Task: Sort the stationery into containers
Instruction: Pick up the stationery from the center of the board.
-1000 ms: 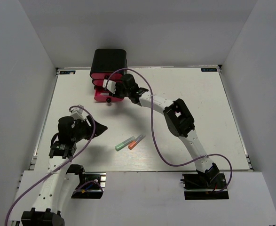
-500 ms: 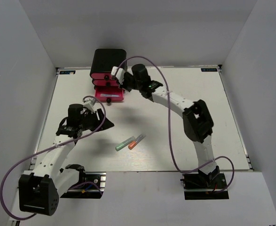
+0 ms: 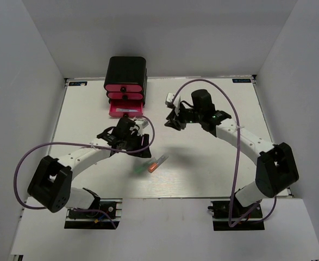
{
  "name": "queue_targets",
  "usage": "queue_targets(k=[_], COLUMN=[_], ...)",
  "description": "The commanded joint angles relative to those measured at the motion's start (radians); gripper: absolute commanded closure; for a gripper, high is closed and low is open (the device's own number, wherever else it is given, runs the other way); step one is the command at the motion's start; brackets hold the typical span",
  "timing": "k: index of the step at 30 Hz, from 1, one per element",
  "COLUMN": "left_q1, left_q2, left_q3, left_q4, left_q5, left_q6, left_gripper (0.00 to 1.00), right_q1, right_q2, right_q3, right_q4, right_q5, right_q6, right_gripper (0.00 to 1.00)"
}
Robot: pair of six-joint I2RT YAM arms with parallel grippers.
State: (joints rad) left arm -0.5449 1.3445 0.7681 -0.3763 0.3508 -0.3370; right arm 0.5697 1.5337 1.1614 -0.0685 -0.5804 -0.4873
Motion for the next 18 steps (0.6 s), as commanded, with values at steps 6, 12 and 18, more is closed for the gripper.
queue_targets(k=[6, 12, 18], left_q1=[-0.107, -0.130, -0.159], left_q2=[0.070, 0.081, 0.081], left_q3=[0.054, 0.045, 0.025], left_q4=[-0.133, -0.154, -0.154], left_q5=[-0.279, -0.329, -0.306], left_q6=[0.061, 0.061, 0.061], left_gripper=[0.37, 0.38, 0.39], right_q1=[-0.054, -0.074, -0.088], right_q2=[-0.142, -0.168, -0.172], right_q3=[-0.115, -0.146, -0.157], right_q4=[-0.013, -0.011, 0.004], right_q5=[-0.053, -0.055, -0.067], right_q6=[0.055, 0.056, 0.069], right_gripper=[0.60, 0.60, 0.60])
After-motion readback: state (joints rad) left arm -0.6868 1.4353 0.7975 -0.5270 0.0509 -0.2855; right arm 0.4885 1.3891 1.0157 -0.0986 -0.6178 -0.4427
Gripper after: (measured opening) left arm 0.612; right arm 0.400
